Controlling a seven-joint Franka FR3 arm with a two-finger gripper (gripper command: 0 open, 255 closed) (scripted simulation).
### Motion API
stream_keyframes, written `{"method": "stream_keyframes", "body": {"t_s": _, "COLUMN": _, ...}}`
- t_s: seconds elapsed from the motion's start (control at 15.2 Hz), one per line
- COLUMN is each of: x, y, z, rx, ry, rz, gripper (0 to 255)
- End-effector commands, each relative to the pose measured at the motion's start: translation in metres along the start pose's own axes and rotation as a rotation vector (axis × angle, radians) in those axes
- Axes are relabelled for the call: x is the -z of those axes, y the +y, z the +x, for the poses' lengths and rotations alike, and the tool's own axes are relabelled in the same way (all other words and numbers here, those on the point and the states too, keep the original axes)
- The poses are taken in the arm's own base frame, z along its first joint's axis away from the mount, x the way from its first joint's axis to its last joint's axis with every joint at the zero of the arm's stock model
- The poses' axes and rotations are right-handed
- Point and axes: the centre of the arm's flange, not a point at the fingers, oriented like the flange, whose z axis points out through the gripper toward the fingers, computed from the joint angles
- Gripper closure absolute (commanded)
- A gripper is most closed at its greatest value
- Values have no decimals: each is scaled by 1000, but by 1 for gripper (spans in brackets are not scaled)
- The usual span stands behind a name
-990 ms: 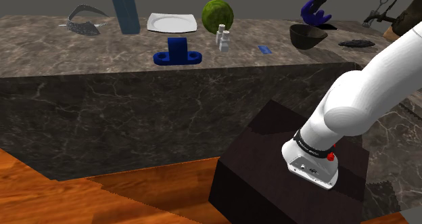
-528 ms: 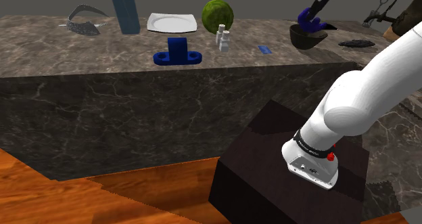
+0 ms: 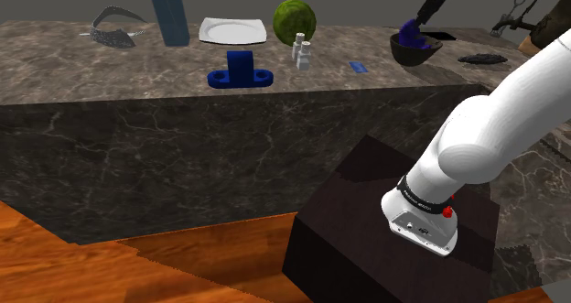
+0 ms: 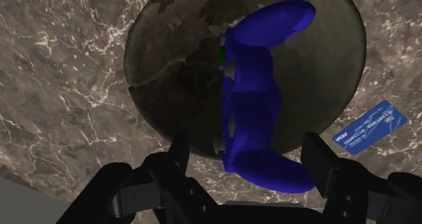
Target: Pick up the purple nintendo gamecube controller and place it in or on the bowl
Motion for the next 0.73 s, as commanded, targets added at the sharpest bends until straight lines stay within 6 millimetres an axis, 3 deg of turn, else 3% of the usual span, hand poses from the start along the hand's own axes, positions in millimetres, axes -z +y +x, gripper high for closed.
{"method": "stream_keyframes", "body": {"t_s": 0.0, "x": 0, "y": 0, "z": 0, "rx": 0, "ry": 0, "rz": 0, "gripper": 0}}
{"method": "stream_keyframes", "body": {"t_s": 0.2, "x": 0, "y": 0, "z": 0, "rx": 0, "ry": 0, "rz": 0, "gripper": 0}}
{"method": "stream_keyframes", "body": {"t_s": 0.46, "x": 50, "y": 0, "z": 0, "rx": 0, "ry": 0, "rz": 0, "gripper": 0}}
{"method": "stream_keyframes", "body": {"t_s": 0.66, "x": 50, "y": 0, "z": 0, "rx": 0, "ry": 0, "rz": 0, "gripper": 0}}
